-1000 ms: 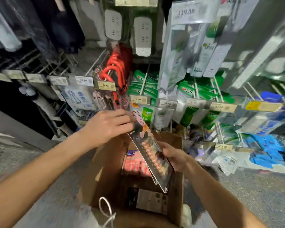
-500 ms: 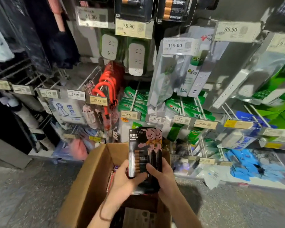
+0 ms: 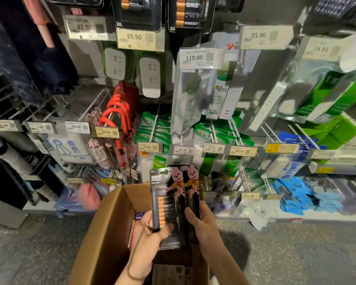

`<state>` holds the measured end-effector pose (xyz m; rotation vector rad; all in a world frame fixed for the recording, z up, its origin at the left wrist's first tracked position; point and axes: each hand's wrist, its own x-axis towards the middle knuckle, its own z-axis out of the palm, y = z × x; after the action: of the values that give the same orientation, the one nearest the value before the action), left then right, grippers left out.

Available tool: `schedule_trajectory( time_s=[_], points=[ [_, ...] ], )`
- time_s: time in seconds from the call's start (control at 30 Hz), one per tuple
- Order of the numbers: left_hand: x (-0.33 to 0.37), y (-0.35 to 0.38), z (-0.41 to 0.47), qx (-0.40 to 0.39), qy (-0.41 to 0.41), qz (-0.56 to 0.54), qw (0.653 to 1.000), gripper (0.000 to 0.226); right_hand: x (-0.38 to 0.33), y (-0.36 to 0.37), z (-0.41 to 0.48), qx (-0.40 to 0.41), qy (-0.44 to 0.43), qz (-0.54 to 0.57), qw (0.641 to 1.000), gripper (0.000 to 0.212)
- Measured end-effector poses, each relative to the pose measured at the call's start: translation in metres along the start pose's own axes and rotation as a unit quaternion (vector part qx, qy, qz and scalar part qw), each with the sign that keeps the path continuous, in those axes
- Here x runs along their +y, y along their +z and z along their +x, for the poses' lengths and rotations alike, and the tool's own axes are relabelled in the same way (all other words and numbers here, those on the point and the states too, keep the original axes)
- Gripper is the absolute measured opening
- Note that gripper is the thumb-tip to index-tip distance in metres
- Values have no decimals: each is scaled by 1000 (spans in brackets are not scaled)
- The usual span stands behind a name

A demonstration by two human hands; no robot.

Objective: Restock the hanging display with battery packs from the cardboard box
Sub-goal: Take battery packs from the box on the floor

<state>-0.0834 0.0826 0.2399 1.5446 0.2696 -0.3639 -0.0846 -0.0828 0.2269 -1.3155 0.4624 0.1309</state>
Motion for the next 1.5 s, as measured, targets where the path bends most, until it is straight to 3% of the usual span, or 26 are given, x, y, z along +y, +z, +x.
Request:
schedule_trajectory(
  time_s=[0.17, 0.3, 0.4, 0.53, 0.7, 0.77, 0.93, 1.1, 1.5],
  points=[
    [11, -1, 9, 8, 44, -54, 998, 52, -11, -21, 12, 71, -21, -1, 997, 21],
    [24, 1, 19, 5, 42, -70, 997, 57, -37, -41, 18, 81, -54, 13, 995, 19],
    [37, 12, 32, 44, 53, -43, 997, 49, -61, -50, 24, 87, -83, 5, 993, 22],
    [72, 22, 37, 22, 67, -30, 997, 50, -95, -58, 30, 108, -116, -12, 987, 29],
    [129, 33, 37, 15, 115, -42, 992, 45, -142, -70, 36, 96, -231, -89, 964, 9],
    [151, 37, 34, -2, 139, -37, 990, 43, -158, -71, 33, 88, -264, -84, 957, 16],
    [190, 41, 29, -25, 177, -30, 983, 45, -191, -71, 27, 76, -261, 0, 962, 24],
    [218, 46, 29, -44, 201, -31, 978, 44, -218, -70, 17, 64, -251, -12, 966, 22],
    [303, 61, 23, -89, 262, -45, 960, 47, -303, -57, 5, 61, -329, -22, 942, 17]
  ],
)
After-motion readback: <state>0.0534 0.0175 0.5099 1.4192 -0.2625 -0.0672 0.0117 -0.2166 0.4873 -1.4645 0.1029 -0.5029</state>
